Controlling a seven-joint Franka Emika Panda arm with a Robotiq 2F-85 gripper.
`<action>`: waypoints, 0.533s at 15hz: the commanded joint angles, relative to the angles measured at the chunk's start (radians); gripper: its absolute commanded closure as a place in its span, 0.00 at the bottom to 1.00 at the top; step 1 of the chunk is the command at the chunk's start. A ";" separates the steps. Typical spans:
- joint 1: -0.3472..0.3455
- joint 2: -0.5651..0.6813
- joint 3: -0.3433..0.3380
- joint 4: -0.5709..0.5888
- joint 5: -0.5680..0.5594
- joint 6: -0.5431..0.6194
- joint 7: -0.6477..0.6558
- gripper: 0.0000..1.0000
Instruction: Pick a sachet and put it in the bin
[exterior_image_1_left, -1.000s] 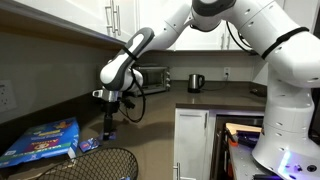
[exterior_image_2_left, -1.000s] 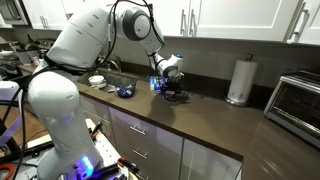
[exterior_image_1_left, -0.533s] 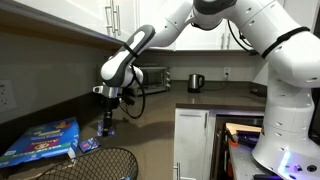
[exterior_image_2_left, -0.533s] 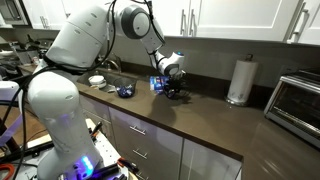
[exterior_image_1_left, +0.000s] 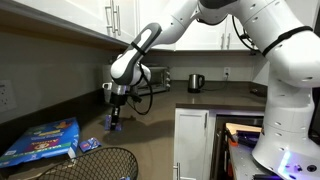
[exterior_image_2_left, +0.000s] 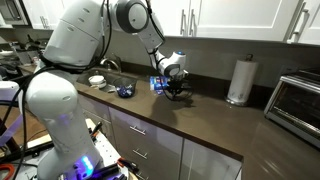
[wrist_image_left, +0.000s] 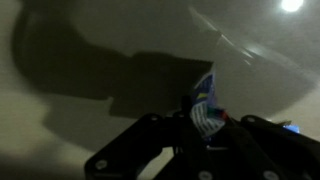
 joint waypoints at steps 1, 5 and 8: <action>-0.022 -0.094 -0.007 -0.063 -0.027 0.001 0.027 0.97; -0.009 -0.165 -0.021 -0.098 -0.043 -0.018 0.028 0.97; 0.009 -0.207 -0.024 -0.146 -0.049 -0.002 0.030 0.97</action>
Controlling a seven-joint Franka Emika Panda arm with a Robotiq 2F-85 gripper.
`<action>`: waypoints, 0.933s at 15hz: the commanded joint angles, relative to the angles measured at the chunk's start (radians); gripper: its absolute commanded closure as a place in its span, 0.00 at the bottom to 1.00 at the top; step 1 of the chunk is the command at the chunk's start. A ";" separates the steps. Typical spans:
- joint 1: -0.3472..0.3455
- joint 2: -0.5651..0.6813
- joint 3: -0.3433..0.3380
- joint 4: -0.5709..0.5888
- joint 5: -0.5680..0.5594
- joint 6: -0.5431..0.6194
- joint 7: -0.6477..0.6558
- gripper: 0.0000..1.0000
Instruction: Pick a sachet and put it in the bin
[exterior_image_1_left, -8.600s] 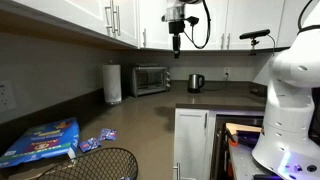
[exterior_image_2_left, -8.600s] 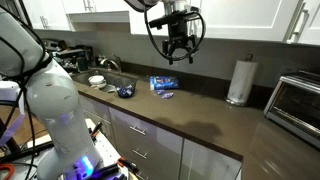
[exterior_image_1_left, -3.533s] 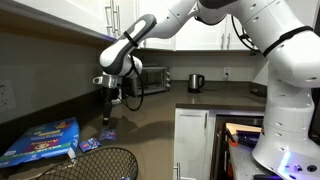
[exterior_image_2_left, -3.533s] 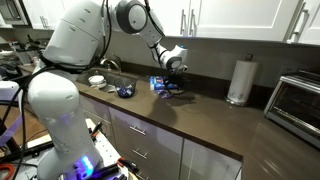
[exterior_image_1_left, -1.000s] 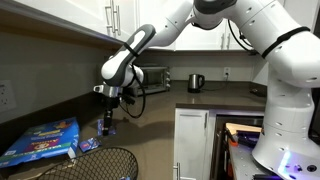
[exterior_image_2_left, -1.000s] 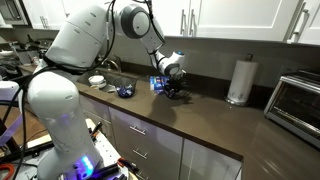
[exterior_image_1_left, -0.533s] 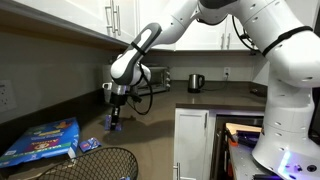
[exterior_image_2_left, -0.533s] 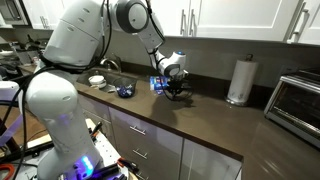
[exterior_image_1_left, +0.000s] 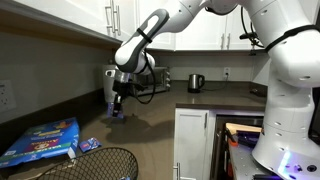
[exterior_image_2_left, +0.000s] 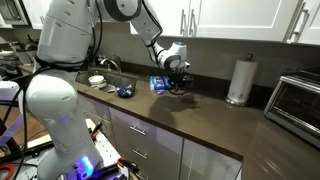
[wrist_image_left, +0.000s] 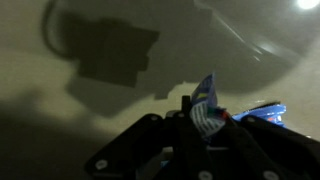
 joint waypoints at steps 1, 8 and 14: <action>0.021 -0.081 -0.005 -0.091 -0.037 0.021 0.027 0.97; 0.047 -0.177 0.024 -0.284 -0.022 0.132 0.012 0.97; 0.121 -0.255 0.055 -0.431 -0.075 0.185 0.029 0.97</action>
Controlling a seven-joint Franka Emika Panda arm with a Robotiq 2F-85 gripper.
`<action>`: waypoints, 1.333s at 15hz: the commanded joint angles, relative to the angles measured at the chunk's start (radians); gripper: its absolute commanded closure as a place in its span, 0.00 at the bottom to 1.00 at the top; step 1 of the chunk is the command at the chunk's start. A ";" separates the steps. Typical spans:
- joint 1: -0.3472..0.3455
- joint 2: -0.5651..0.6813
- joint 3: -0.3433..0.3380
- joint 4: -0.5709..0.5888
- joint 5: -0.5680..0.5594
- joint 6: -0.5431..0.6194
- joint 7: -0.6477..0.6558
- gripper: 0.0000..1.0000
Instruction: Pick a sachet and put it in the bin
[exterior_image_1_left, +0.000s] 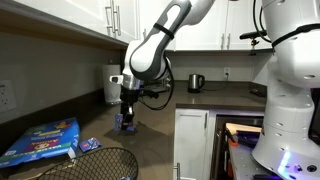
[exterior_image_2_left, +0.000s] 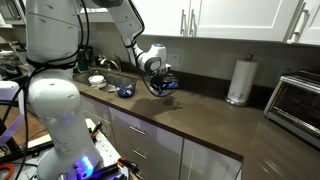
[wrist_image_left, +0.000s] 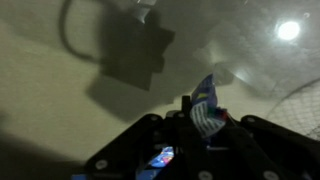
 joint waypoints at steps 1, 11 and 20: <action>0.048 -0.087 0.008 -0.110 -0.073 0.043 0.030 0.97; 0.153 -0.242 0.052 -0.194 -0.074 -0.022 0.001 0.97; 0.251 -0.333 0.040 -0.210 -0.117 -0.047 0.036 0.97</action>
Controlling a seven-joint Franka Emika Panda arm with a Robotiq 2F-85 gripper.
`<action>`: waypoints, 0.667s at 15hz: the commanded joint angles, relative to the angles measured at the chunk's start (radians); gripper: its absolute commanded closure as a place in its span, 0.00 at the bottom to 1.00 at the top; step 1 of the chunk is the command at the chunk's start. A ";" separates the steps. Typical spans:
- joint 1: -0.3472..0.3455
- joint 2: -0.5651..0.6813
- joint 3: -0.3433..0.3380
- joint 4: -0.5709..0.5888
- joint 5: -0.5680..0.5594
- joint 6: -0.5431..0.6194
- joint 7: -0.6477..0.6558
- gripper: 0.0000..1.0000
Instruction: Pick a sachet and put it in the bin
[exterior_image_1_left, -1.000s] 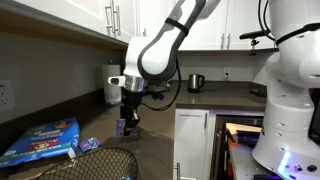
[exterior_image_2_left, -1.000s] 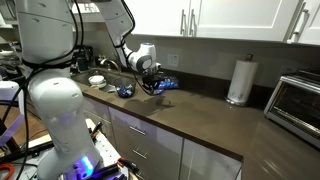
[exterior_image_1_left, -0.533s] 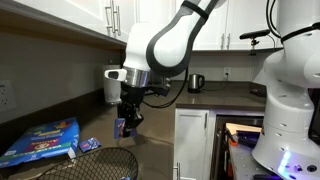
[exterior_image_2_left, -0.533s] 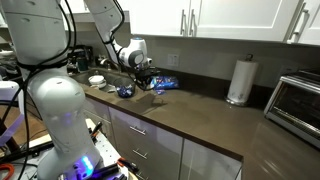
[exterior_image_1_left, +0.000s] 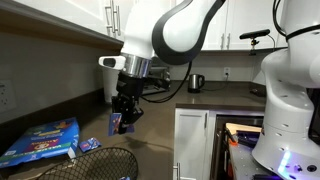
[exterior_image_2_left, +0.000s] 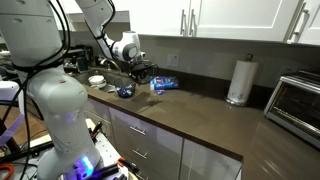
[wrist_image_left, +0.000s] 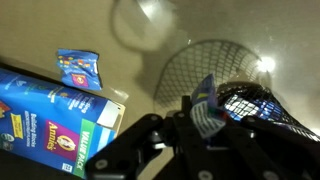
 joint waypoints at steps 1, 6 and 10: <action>0.039 -0.063 -0.006 -0.038 -0.025 -0.012 0.029 0.97; 0.097 -0.092 0.003 -0.065 -0.025 -0.011 0.028 0.97; 0.143 -0.119 0.017 -0.098 -0.055 -0.005 0.036 0.97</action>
